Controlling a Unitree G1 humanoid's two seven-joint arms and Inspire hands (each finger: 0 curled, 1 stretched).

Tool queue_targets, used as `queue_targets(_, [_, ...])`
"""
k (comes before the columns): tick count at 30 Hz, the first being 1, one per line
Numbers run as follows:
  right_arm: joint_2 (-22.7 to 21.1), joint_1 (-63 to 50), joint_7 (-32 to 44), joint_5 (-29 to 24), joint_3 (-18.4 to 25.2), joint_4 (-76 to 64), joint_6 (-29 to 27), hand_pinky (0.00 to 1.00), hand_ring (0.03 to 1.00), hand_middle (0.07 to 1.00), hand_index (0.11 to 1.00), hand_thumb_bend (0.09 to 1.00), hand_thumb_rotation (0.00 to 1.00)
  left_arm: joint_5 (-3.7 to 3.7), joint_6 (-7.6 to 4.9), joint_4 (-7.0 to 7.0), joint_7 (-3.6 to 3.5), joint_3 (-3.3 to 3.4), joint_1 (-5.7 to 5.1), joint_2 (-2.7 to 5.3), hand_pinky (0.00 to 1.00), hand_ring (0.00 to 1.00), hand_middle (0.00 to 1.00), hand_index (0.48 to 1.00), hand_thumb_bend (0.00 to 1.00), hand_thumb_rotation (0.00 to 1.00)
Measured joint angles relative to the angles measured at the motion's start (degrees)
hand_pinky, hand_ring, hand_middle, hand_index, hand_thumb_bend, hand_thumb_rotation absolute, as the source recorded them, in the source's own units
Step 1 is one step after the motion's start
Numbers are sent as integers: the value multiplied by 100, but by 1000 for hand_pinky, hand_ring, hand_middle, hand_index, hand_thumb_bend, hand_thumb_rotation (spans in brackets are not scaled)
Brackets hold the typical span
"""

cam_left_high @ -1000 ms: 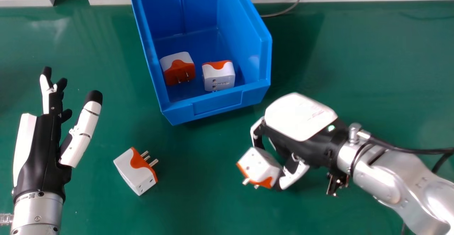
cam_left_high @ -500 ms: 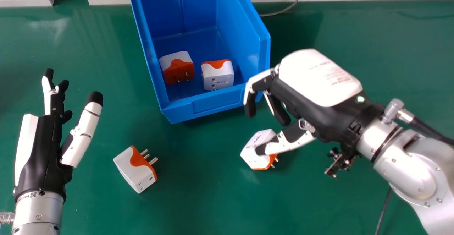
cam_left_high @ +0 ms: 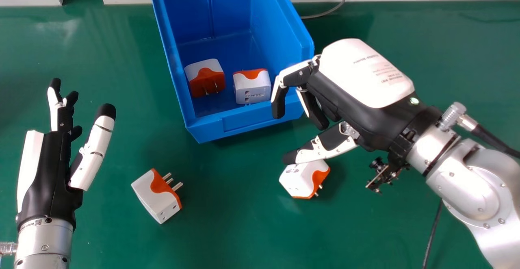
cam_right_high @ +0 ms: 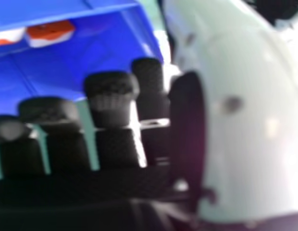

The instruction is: Pick all objects and put in blue box

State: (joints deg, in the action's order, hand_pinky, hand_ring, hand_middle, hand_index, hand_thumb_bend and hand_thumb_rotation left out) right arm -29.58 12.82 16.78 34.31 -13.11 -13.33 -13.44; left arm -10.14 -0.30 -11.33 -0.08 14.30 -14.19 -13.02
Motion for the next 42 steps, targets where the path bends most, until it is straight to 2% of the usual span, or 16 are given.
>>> queue_targets(3, [-96, -5, 26, 245, -7, -3, -46, 43, 83, 147, 469, 488, 147, 2, -18, 0, 0, 1, 0, -5, 926, 987, 981, 983, 459, 866])
queue_targets(5, [-302, -2, 94, 406, -23, 0, -194, 61, 107, 175, 470, 489, 148, 4, -32, 0, 0, 15, -2, -9, 926, 987, 981, 983, 459, 867])
queue_targets(6, [-446, 12, 229, 419, -34, 11, -309, 117, 170, 235, 473, 491, 150, 5, -33, 2, 0, 23, -4, -11, 926, 987, 981, 983, 459, 867])
queue_targets(8, [-678, 81, 551, 358, -82, 104, -506, 117, 170, 235, 473, 491, 150, 5, -36, 10, 0, 25, -2, -18, 926, 987, 981, 983, 459, 867])
queue_targets(9, [-772, 136, 739, 296, -110, 177, -585, 187, 245, 308, 477, 495, 152, 6, -37, 13, -1, 25, -1, -23, 926, 987, 981, 983, 460, 867])
queue_targets(10, [-890, 210, 966, 202, -142, 268, -664, 187, 245, 308, 477, 495, 152, 6, -36, 14, -2, 25, 2, -28, 926, 987, 981, 983, 460, 867])
queue_targets(11, [-971, 271, 1112, 179, -168, 349, -732, 257, 328, 391, 523, 549, 172, 6, -36, 14, -3, 25, 3, -33, 926, 987, 981, 983, 460, 867])
queue_targets(12, [-1031, 317, 1223, 172, -197, 423, -769, 257, 328, 391, 523, 549, 172, 6, -35, 14, -3, 25, 3, -36, 926, 987, 981, 983, 460, 867])
queue_targets(15, [-1127, 349, 1407, 188, -250, 554, -874, 475, 571, 601, 656, 680, 213, 16, -35, 14, -8, 29, 1, -42, 925, 987, 981, 983, 456, 868])
queue_targets(17, [-1134, 360, 1416, 228, -278, 605, -955, 586, 682, 696, 723, 740, 230, 58, -34, 11, -16, 30, -4, -43, 925, 987, 981, 983, 453, 868])
queue_targets(22, [-1141, 511, 1464, 410, -420, 755, -1162, 770, 845, 833, 826, 832, 256, 70, -27, -5, -29, 29, -9, -51, 925, 987, 981, 983, 451, 867])
queue_targets(31, [-1147, 866, 1324, 949, -692, 1250, -1724, 914, 970, 948, 911, 883, 272, 70, 22, -51, -37, 29, -18, -58, 925, 987, 981, 983, 451, 867])
queue_targets(42, [-1101, 919, 894, 1349, -709, 1317, -1737, 976, 999, 995, 949, 875, 276, 67, 44, -73, -38, 20, -16, -61, 925, 987, 981, 983, 445, 868])
